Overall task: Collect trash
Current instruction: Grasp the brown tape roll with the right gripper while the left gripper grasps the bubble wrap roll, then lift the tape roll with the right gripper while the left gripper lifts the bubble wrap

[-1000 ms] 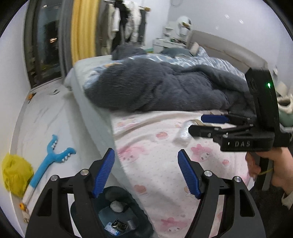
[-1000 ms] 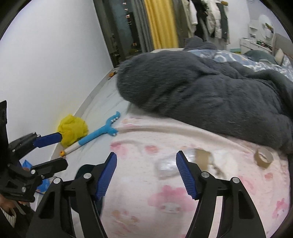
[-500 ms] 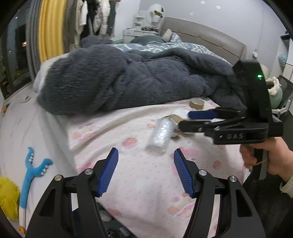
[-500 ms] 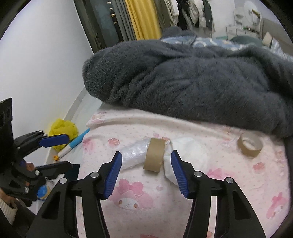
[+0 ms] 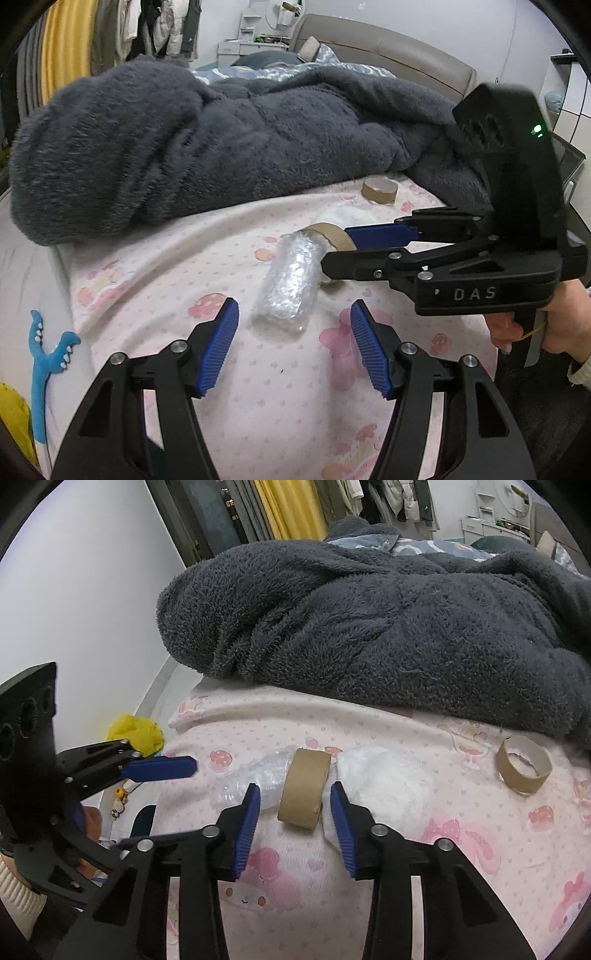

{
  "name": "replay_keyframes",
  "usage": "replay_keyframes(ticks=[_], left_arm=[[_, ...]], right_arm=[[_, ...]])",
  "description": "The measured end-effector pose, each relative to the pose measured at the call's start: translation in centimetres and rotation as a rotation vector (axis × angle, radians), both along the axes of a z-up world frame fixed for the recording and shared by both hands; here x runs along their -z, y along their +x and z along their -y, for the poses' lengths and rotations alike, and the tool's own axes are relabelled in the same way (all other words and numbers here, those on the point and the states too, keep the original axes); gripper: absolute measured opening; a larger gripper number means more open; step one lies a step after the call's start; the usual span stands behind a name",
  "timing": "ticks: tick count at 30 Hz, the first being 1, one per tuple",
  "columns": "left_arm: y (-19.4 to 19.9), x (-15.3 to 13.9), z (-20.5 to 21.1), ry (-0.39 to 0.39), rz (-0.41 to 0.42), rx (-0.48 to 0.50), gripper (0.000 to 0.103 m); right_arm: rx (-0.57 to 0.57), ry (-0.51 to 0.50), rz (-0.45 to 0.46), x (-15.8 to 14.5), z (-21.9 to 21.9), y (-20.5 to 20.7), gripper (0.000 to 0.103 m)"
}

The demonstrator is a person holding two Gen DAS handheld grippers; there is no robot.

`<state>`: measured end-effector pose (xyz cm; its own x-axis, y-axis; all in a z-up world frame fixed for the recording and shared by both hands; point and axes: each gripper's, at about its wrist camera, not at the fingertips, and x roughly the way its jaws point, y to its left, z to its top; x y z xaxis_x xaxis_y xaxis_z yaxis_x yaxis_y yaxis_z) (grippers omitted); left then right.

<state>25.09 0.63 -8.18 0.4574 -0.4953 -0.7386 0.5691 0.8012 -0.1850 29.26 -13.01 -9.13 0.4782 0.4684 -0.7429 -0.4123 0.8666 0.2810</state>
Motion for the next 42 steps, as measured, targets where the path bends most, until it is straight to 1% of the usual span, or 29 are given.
replay_keyframes(ticks=[2, 4, 5, 7, 10, 13, 15, 17, 18, 23, 32, 39, 42], left_arm=[[0.4, 0.4, 0.3, -0.001, -0.008, 0.004, 0.066], [0.7, 0.7, 0.5, -0.01, -0.015, 0.014, 0.065], [0.8, 0.9, 0.7, -0.01, -0.019, 0.019, 0.063], [1.1, 1.2, 1.0, 0.003, -0.024, 0.024, 0.062], [1.4, 1.5, 1.2, -0.003, -0.037, 0.028, 0.051], [1.4, 1.6, 1.5, -0.008, -0.043, 0.036, 0.051], [1.3, 1.6, 1.6, -0.01, -0.045, 0.042, 0.048], [1.4, 1.9, 2.0, 0.016, -0.044, 0.037, 0.037], [1.5, 2.1, 2.1, 0.025, -0.045, 0.03, 0.037], [1.3, 1.9, 1.8, 0.014, -0.034, 0.017, 0.035], [0.1, 1.0, 0.4, -0.028, -0.037, -0.004, 0.034], [-1.5, 0.4, 0.0, 0.004, -0.021, -0.024, 0.034], [-2.1, 0.1, -0.4, 0.003, -0.016, -0.04, 0.034]], right_arm=[[-0.008, -0.005, 0.003, 0.0, -0.1, 0.1, 0.031], [-0.016, -0.007, 0.005, -0.1, -0.1, 0.1, 0.028], [-0.019, -0.007, 0.006, -0.1, -0.1, 0.1, 0.027], [-0.023, -0.009, 0.011, -0.1, -0.2, 0.1, 0.025], [-0.023, -0.014, 0.017, 0.0, -0.1, 0.1, 0.024], [-0.021, -0.019, 0.011, 0.3, 0.1, 0.2, 0.024], [-0.018, -0.019, 0.011, 0.4, 0.3, 0.2, 0.024], [-0.015, -0.016, 0.012, 0.4, 0.3, 0.4, 0.024], [-0.014, -0.015, 0.013, 0.4, 0.4, 0.4, 0.024], [-0.013, -0.007, 0.017, 0.2, 0.3, 0.4, 0.024], [-0.005, -0.004, 0.033, -0.6, 0.4, 0.1, 0.024], [0.008, 0.0, 0.053, -1.6, 0.7, -0.3, 0.024], [0.008, 0.013, 0.066, -2.4, 0.7, -0.6, 0.024]])
